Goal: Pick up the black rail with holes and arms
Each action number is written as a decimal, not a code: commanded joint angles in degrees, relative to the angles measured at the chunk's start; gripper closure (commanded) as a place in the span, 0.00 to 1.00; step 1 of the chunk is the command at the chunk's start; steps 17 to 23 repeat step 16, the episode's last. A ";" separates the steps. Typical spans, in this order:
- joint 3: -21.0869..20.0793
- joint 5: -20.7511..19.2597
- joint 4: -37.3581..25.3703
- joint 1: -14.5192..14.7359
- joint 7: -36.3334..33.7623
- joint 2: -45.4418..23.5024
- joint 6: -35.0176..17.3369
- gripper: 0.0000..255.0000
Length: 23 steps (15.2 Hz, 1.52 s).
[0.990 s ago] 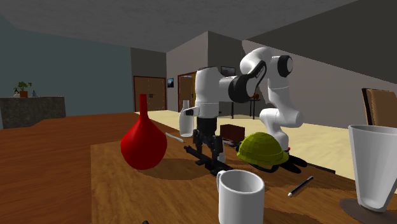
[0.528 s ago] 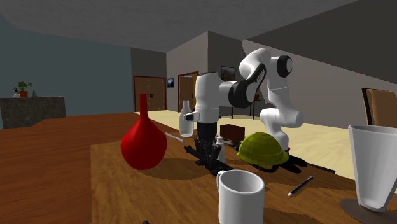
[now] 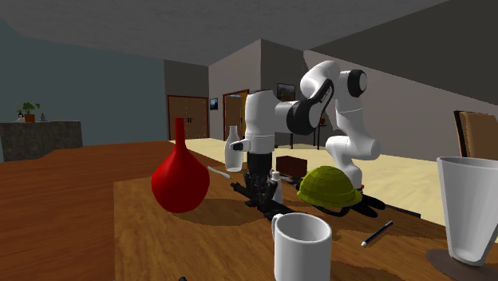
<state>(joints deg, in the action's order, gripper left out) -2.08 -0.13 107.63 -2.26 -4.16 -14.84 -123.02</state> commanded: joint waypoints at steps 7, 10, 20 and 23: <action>-0.02 0.09 -3.08 -0.02 0.01 2.17 5.23 1.00; -0.03 0.11 -4.50 -0.02 0.02 2.86 7.34 1.00; -0.04 0.14 -6.67 -0.03 0.03 3.66 10.31 1.00; -0.04 0.14 -6.67 -0.03 0.03 3.66 10.31 1.00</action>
